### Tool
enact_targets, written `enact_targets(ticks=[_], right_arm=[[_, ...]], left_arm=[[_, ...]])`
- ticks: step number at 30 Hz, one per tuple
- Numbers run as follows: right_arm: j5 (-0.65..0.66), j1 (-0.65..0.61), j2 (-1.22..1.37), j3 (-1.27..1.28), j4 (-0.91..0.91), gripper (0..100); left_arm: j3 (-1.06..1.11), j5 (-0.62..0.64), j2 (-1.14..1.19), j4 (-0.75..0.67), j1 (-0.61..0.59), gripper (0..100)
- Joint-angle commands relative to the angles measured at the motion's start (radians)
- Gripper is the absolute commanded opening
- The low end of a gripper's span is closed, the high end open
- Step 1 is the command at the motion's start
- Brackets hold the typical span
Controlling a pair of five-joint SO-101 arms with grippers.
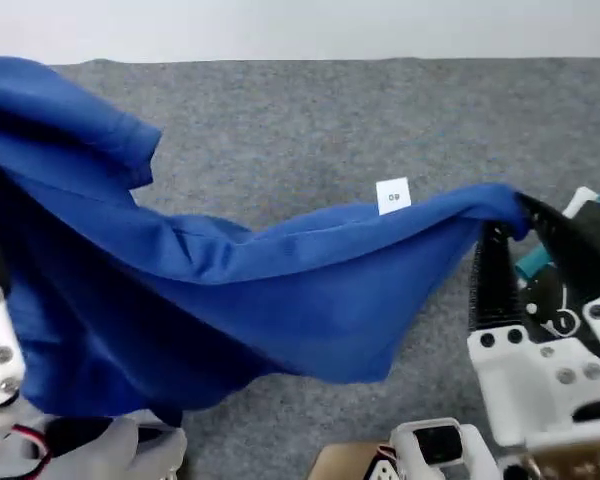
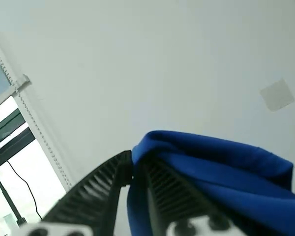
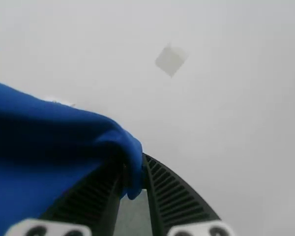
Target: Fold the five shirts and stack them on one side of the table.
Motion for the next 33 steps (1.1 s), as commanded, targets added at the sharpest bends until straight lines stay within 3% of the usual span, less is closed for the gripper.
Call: enact_targets(ticks=[1, 9, 14, 17, 23, 33], right_arm=[[0.002, 0.012, 0.027, 0.074, -0.001, 0.9], [0.000, 0.012, 0.021, 0.422, -0.130, 0.9], [0.000, 0.012, 0.018, 0.756, -0.328, 0.9], [0.000, 0.013, 0.016, 0.973, -0.516, 0.9], [0.005, 0.013, 0.025, 1.300, -0.923, 0.9], [0.009, 0.067, 0.085, 1.596, -1.391, 0.9]], left_arm=[[0.136, -0.003, 0.003, 0.018, -0.002, 0], [0.661, -0.002, 0.003, 0.018, -0.002, 0], [1.116, -0.006, 0.003, -0.035, -0.002, 0], [1.389, -0.006, 0.003, -0.209, -0.032, 0], [1.813, -0.003, 0.003, -0.740, -0.124, 0], [2.213, -0.002, 0.003, -1.390, -0.158, 0]])
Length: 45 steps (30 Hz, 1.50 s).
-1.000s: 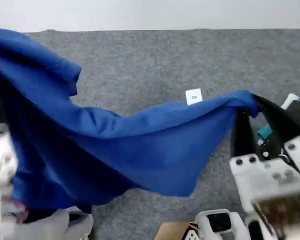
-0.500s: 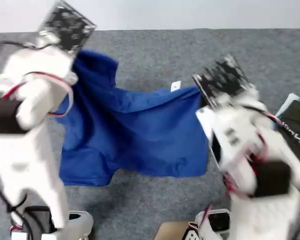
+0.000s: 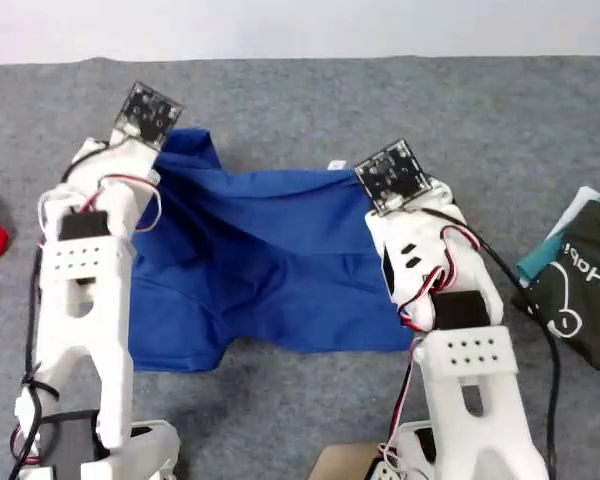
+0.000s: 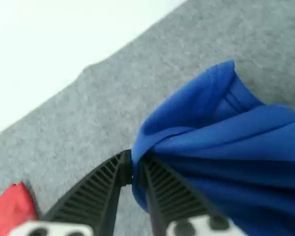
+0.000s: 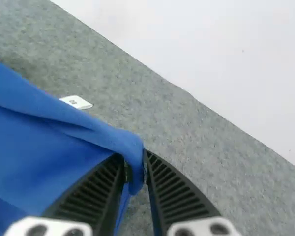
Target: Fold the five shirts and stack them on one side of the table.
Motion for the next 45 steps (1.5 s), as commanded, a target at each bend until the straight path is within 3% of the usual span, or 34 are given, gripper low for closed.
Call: enact_targets(ticks=[1, 7, 13, 23, 29, 45], right_arm=[[0.011, 0.050, 0.056, 0.011, -0.168, 0.9], [0.038, 0.082, 0.217, 0.008, -0.433, 0.9], [0.074, 0.077, 0.392, -0.063, -0.654, 0.9], [0.080, 0.082, 0.670, -0.293, -0.789, 0.9], [0.153, 0.082, 0.825, -0.420, -0.872, 0.9], [0.173, 0.084, 1.067, -0.718, -0.874, 0.9]], left_arm=[[0.076, -0.006, -0.017, -0.244, -0.005, 0], [0.179, -0.006, 0.006, -0.606, 0.000, 0], [0.117, -0.008, 0.187, -0.818, -0.006, 0], [-0.174, -0.006, 0.459, -0.829, -0.005, 0], [-0.354, -0.009, 0.588, -0.825, -0.006, 0], [-0.684, -0.011, 0.819, -0.824, 0.012, 0]])
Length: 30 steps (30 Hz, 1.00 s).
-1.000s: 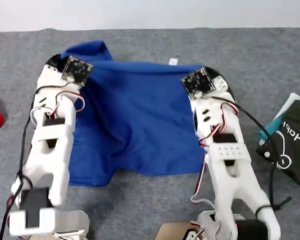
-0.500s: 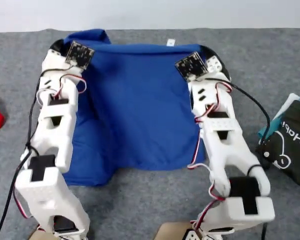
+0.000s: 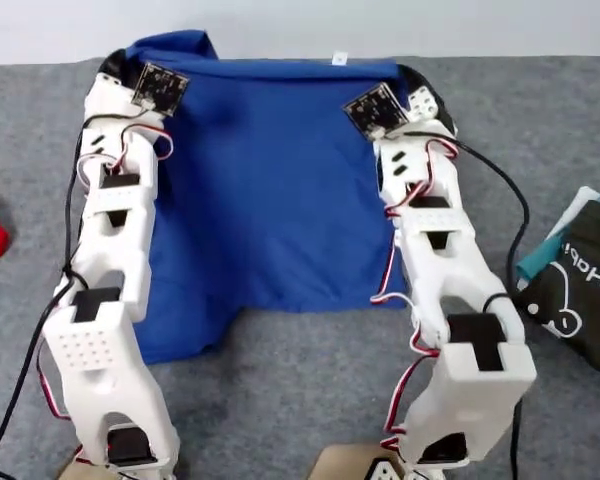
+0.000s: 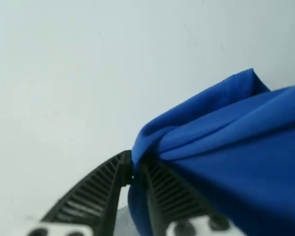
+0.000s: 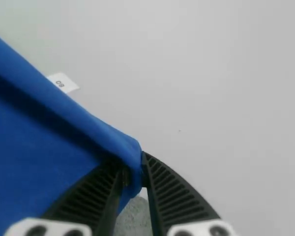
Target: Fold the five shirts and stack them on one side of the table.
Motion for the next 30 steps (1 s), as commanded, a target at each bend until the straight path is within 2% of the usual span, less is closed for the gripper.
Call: enact_targets(ticks=[1, 11, 15, 19, 23, 30], right_arm=[[0.009, 0.018, 0.015, -0.107, -0.015, 0.9], [0.009, 0.018, 0.064, -0.146, -0.004, 0.9], [0.009, 0.025, 0.059, -0.150, 0.090, 0.9], [0.009, 0.041, 0.054, -0.147, 0.174, 0.9], [0.009, 0.047, 0.013, -0.146, 0.323, 0.9], [0.009, 0.048, -0.053, -0.146, 0.625, 0.9]], left_arm=[[-0.101, -0.008, 0.006, -0.021, 0.012, 0], [-0.139, -0.008, 0.051, 0.002, 0.021, 0], [-0.143, -0.008, 0.011, 0.213, 0.020, 0], [-0.140, -0.008, -0.071, 0.482, 0.023, 0], [-0.140, -0.011, -0.127, 0.694, 0.023, 0], [-0.145, -0.193, -0.189, 1.099, 0.025, 0]])
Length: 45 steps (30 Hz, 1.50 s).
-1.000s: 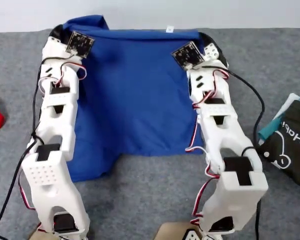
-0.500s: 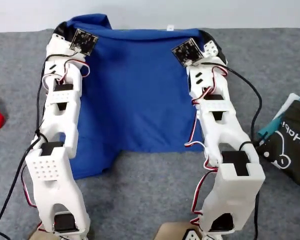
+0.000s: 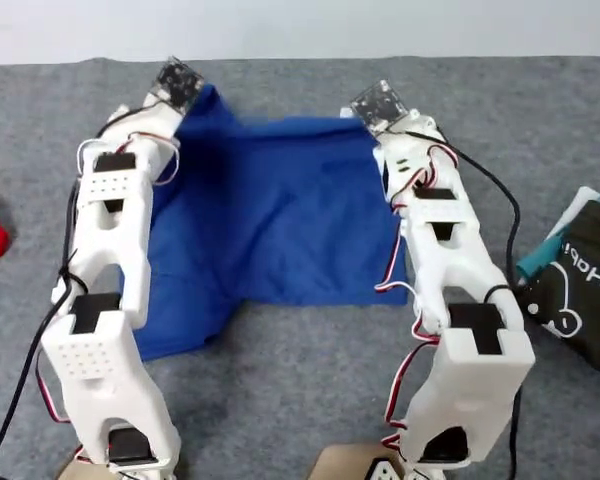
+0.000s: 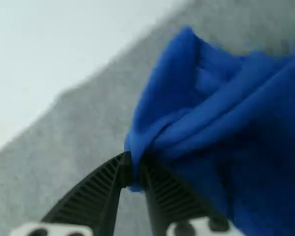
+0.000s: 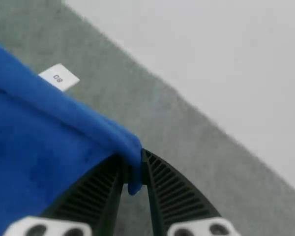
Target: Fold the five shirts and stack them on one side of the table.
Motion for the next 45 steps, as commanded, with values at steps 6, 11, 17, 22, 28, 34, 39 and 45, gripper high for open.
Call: enact_targets(ticks=[6, 11, 17, 22, 28, 34, 39, 45], right_arm=[[0.006, 0.018, -0.173, -0.060, 0.394, 0.9], [0.003, 0.018, -0.236, -0.060, 0.587, 0.9], [0.006, 0.013, -0.286, -0.060, 0.791, 0.9], [0.006, 0.012, -0.288, -0.060, 0.885, 0.9], [0.008, 0.012, -0.286, -0.060, 0.987, 0.9], [0.008, 0.010, -0.288, -0.060, 1.082, 0.9], [0.008, 0.004, -0.285, -0.040, 1.093, 0.9], [0.048, -0.001, -0.286, 0.035, 1.093, 0.9]], left_arm=[[-0.059, -0.183, -0.164, 0.463, 0.005, 0], [-0.059, -0.284, -0.210, 0.615, 0.000, 0], [-0.059, -0.374, -0.232, 0.776, 0.000, 0], [-0.059, -0.377, -0.227, 0.793, -0.002, 0], [-0.062, -0.388, -0.232, 0.795, -0.017, 0], [-0.071, -0.517, -0.232, 0.867, -0.051, 0], [-0.116, -0.623, -0.232, 1.028, -0.066, 0], [-0.177, -0.680, -0.227, 1.100, -0.077, 0]])
